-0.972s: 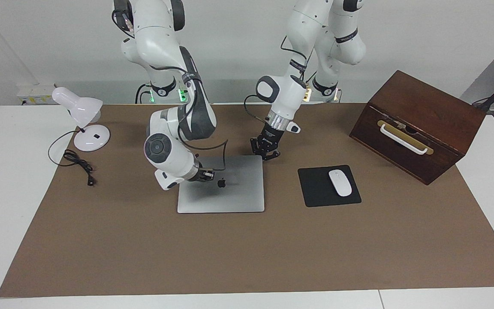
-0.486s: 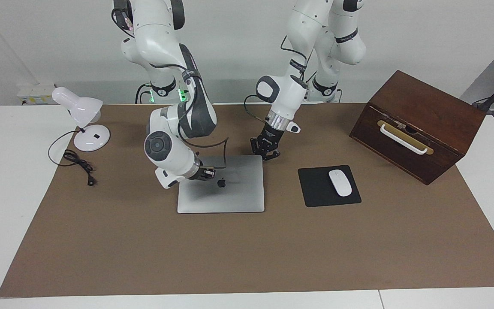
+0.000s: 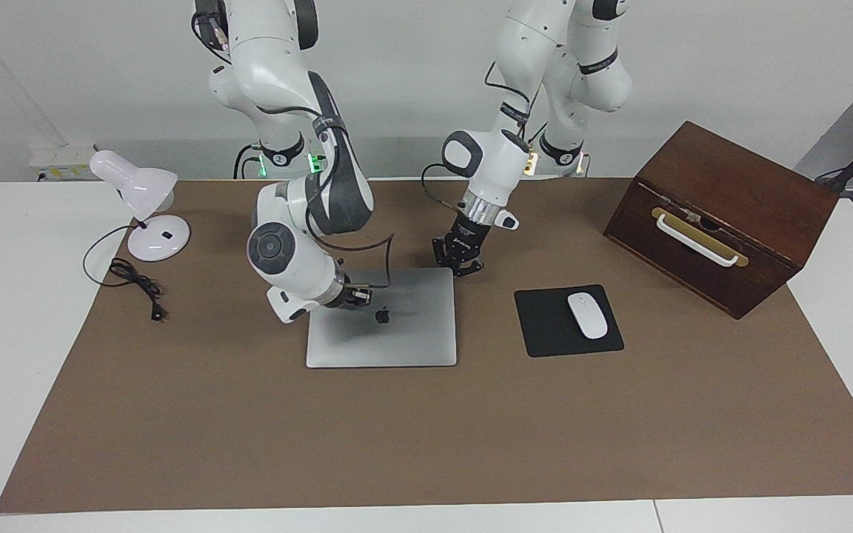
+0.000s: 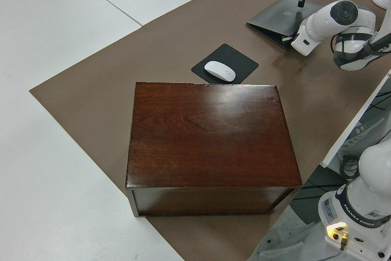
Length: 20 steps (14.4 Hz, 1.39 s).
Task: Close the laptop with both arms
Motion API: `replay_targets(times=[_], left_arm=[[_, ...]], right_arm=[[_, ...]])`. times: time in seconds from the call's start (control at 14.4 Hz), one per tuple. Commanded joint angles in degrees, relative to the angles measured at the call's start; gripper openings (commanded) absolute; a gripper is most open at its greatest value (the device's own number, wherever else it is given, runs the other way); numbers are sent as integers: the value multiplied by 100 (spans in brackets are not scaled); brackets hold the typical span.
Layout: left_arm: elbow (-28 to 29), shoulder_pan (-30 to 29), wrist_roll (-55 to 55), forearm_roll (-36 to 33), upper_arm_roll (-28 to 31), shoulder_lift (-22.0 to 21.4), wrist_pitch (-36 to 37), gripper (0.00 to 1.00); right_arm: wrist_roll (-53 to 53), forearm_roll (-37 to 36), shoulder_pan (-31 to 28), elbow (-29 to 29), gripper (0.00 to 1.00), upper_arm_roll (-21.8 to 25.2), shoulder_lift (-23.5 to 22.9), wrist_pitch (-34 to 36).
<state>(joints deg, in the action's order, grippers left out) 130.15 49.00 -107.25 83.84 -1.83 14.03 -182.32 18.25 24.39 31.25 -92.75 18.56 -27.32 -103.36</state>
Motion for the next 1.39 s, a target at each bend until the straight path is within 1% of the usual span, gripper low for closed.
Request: replay_targets(times=[0.0,0.42,0.9,1.11,1.32], left_arm=[[204,22,99,115,34,-225,-23,0],[256,13,196,115,34,-410,-14,0],[572,144,231,124,34,-603,-49,0],[792,294,231,124,34,-796,-58,0],[845,268,353,124,34,-823,-85,0]], right_arm=[[-76,-74,-5,55,0,25,86,176],[-85,-92,-23,187,0,78,122,343],[-137,-110,-93,363,0,157,148,545],[-155,-232,-172,433,0,148,227,642],[-374,-311,-312,433,0,148,332,686]])
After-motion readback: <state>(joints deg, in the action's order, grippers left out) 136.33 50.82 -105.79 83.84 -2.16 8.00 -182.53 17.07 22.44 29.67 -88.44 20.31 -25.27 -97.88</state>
